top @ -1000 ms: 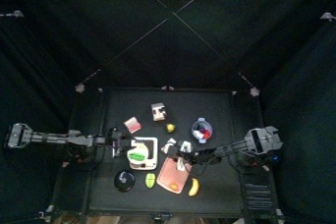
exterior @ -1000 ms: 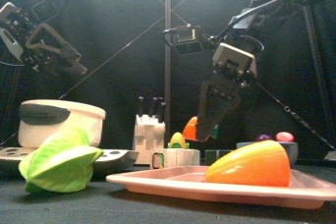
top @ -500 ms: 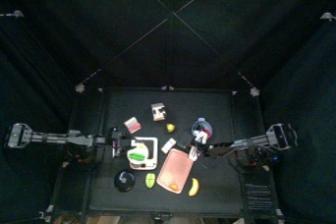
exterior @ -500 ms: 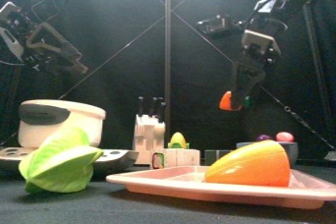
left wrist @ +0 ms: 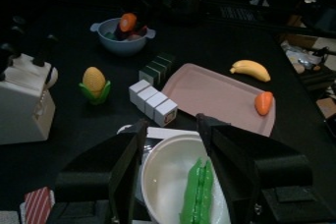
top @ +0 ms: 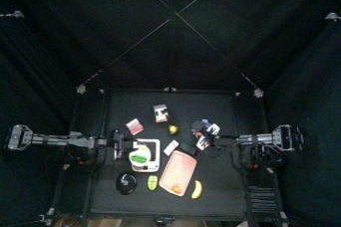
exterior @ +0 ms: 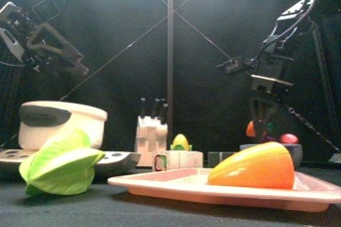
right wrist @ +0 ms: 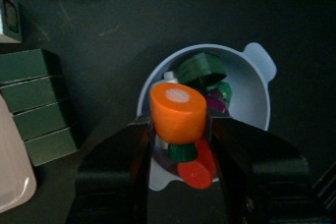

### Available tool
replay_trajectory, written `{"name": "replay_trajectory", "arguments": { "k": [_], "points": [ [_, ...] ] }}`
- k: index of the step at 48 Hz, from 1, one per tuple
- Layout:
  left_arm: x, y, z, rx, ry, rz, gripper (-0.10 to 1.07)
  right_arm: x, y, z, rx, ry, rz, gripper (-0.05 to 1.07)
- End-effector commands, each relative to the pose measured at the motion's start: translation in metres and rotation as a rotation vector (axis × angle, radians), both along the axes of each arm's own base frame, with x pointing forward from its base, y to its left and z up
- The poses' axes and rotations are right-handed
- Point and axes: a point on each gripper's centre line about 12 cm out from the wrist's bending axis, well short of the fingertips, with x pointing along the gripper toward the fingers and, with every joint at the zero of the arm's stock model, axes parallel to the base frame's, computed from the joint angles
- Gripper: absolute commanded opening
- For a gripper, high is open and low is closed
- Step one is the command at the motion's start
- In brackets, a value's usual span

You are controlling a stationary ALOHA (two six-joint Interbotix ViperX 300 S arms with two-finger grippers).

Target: Place carrot top into bowl

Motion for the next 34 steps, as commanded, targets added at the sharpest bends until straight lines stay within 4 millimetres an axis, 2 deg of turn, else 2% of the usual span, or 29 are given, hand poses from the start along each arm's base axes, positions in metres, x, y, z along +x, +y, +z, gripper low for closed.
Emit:
{"name": "replay_trajectory", "arguments": {
  "k": [1, 19, 34],
  "points": [
    [0.005, 0.000, 0.010, 0.000, -0.029, -0.001, 0.84, 0.004, -0.001, 0.005, 0.006, -0.038, 0.002, 0.65],
    [0.005, 0.000, 0.010, -0.001, -0.029, -0.001, 0.83, -0.005, -0.008, -0.009, 0.041, -0.033, -0.033, 0.66],
    [0.005, 0.000, 0.011, -0.001, -0.032, -0.001, 0.84, -0.005, -0.006, -0.011, 0.062, -0.050, -0.034, 0.78]
  ]
}}
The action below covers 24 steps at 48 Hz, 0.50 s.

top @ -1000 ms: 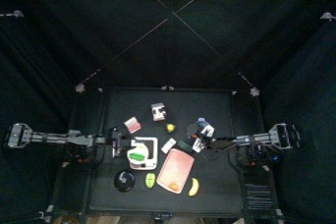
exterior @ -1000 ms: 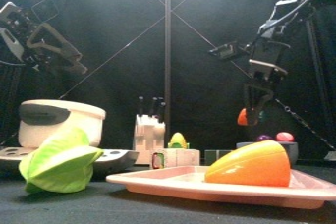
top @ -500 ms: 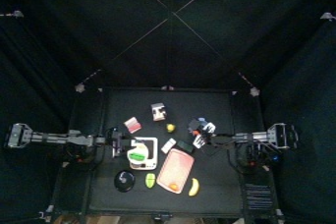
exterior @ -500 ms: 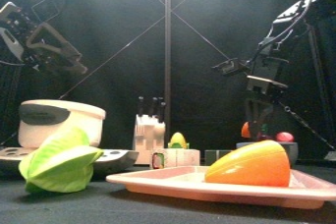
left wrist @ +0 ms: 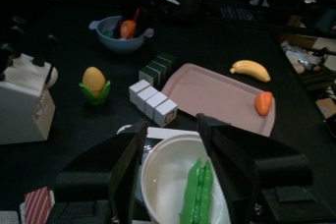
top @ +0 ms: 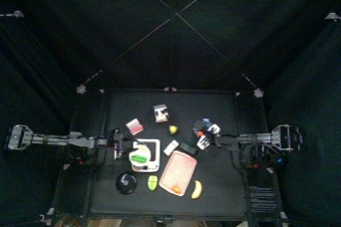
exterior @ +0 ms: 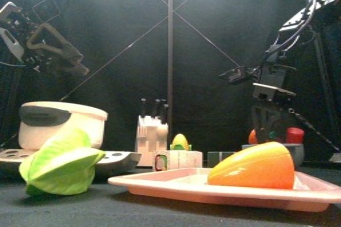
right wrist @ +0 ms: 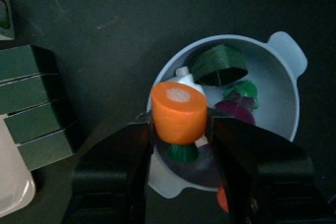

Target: Place carrot top into bowl

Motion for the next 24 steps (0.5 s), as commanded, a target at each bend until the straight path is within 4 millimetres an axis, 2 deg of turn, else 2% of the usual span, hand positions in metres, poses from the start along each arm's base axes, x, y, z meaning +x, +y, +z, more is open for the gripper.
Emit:
{"name": "replay_trajectory", "arguments": {
  "k": [1, 15, 24],
  "points": [
    [0.0053, 0.0000, 0.0112, -0.001, -0.032, -0.001, 0.84, 0.0011, -0.0007, 0.0038, 0.001, -0.017, -0.005, 0.79],
    [0.0053, 0.0000, 0.0112, 0.000, -0.032, -0.001, 0.84, 0.0042, -0.0018, 0.0073, -0.002, -0.028, -0.007, 0.90],
    [0.0053, 0.0000, 0.0112, 0.000, -0.032, -0.001, 0.84, 0.0061, -0.0026, 0.0097, -0.008, -0.033, -0.004, 0.93]
  ]
}}
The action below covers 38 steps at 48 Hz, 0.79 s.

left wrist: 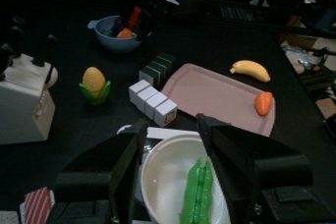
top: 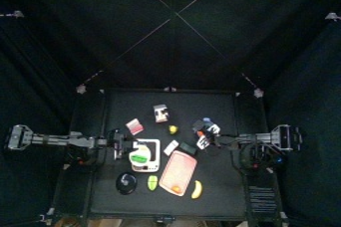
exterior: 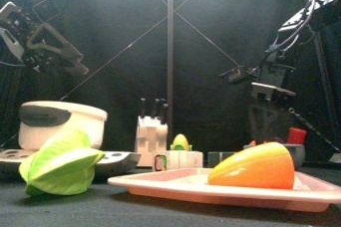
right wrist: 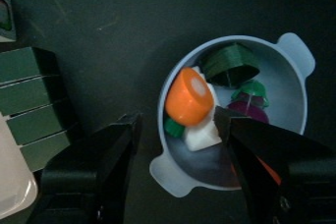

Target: Place carrot top into bowl

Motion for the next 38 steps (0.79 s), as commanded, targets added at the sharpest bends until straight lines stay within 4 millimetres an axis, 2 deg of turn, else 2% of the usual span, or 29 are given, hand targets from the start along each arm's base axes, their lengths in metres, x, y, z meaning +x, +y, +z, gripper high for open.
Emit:
{"name": "replay_trajectory", "arguments": {
  "k": [1, 14, 29, 38],
  "points": [
    [0.005, 0.000, 0.011, 0.000, -0.029, -0.001, 0.84, 0.005, -0.002, 0.009, -0.010, -0.033, 0.000, 0.93],
    [0.005, 0.000, 0.011, 0.000, -0.031, -0.001, 0.84, 0.009, -0.001, 0.014, -0.014, -0.048, 0.008, 0.93],
    [0.005, 0.000, 0.011, -0.003, -0.029, 0.000, 0.84, 0.025, 0.009, 0.037, -0.043, -0.114, 0.066, 0.93],
    [0.008, -0.001, 0.016, 0.002, -0.043, -0.006, 0.84, 0.026, 0.009, 0.040, -0.072, -0.096, 0.084, 0.93]
  ]
}}
